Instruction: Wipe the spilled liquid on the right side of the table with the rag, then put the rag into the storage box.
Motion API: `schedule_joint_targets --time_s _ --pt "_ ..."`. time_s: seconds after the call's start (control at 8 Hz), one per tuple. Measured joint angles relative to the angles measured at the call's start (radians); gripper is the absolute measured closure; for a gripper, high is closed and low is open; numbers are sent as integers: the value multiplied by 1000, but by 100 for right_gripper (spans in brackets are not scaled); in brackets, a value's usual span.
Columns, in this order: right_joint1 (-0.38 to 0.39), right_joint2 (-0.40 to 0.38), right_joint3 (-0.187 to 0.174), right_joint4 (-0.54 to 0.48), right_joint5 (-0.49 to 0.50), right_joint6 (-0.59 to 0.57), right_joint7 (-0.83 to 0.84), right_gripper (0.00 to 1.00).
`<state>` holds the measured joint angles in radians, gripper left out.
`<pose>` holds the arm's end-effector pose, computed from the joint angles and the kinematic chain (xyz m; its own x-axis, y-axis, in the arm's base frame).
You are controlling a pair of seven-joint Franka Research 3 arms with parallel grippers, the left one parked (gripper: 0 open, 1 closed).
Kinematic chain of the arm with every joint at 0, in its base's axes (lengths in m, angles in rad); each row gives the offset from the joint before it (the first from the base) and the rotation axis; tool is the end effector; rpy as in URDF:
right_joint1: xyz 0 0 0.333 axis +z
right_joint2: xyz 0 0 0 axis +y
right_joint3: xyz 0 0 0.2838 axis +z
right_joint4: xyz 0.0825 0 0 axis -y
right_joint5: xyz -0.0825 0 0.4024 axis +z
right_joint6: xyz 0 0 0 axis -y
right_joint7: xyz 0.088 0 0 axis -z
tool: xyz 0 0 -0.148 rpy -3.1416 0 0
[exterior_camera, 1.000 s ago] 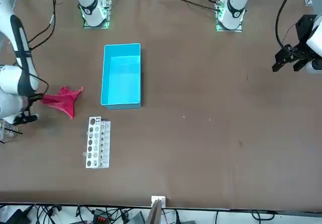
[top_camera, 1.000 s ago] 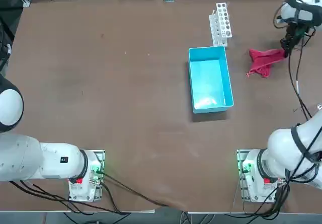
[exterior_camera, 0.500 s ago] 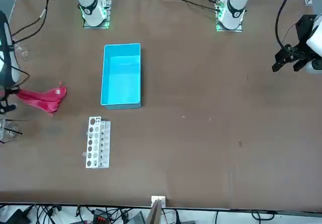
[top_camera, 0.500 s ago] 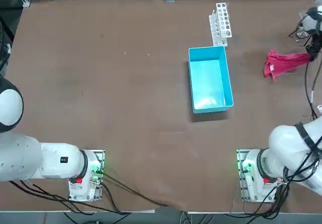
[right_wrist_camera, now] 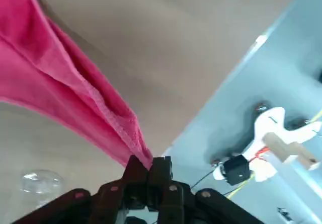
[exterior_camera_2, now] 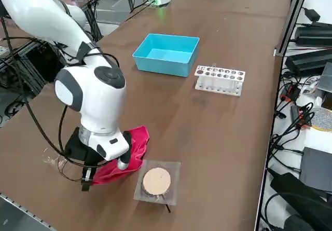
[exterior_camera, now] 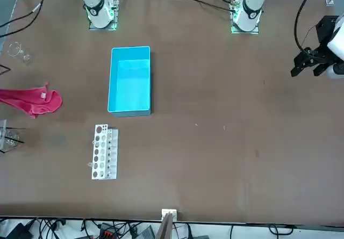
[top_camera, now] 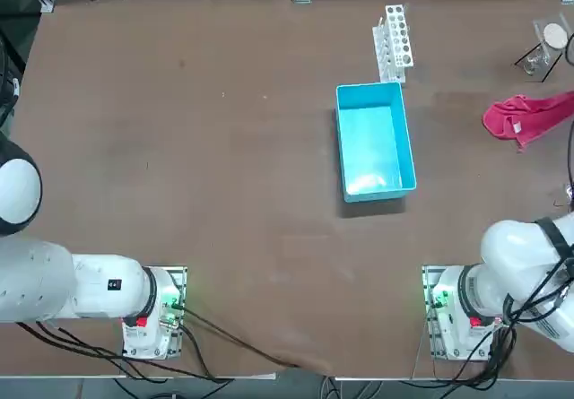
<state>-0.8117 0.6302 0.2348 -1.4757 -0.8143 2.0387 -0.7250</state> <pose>0.5493 -0.4624 0.2517 0.8170 0.3617 -0.4490 0.5223 -0.7941 0.3108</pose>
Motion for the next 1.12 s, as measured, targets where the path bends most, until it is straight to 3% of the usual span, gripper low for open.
schedule_joint_targets --time_s 0.62,0.88,1.12 --pt "1 -42 15 57 -46 -52 -11 99" --pt "16 -43 24 21 85 -90 0 99" --pt "107 -36 30 -11 213 -210 114 99"
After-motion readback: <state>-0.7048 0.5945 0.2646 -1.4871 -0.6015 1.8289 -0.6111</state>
